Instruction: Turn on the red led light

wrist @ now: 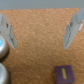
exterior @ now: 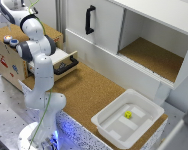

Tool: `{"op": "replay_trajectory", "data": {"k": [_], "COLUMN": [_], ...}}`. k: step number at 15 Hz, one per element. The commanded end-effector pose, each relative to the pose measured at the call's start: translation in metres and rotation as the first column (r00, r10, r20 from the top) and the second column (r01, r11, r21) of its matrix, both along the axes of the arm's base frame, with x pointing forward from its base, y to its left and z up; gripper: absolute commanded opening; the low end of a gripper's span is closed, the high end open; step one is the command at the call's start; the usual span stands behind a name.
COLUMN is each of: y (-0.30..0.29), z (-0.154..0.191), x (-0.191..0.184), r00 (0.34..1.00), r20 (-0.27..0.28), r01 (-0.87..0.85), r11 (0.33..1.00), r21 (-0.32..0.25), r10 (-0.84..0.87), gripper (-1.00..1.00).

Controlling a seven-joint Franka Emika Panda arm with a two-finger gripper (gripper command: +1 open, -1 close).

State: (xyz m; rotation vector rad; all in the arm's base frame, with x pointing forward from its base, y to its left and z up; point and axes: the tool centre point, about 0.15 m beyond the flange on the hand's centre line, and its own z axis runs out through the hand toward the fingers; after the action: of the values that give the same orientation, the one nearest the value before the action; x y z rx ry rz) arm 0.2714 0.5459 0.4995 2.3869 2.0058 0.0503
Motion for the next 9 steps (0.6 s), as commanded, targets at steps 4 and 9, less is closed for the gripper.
{"op": "replay_trajectory", "data": {"k": [4, 9], "y": [-0.033, -0.054], "z": [-0.019, -0.041], "x": [0.039, 0.052], "r00": [0.993, 0.991], "r20": [-0.071, -0.123], "r01": [-0.098, -0.055], "r11": [0.995, 0.998], "r21": [-0.024, 0.013], "r10": [0.096, 0.056], "gripper": [1.00, 1.00]}}
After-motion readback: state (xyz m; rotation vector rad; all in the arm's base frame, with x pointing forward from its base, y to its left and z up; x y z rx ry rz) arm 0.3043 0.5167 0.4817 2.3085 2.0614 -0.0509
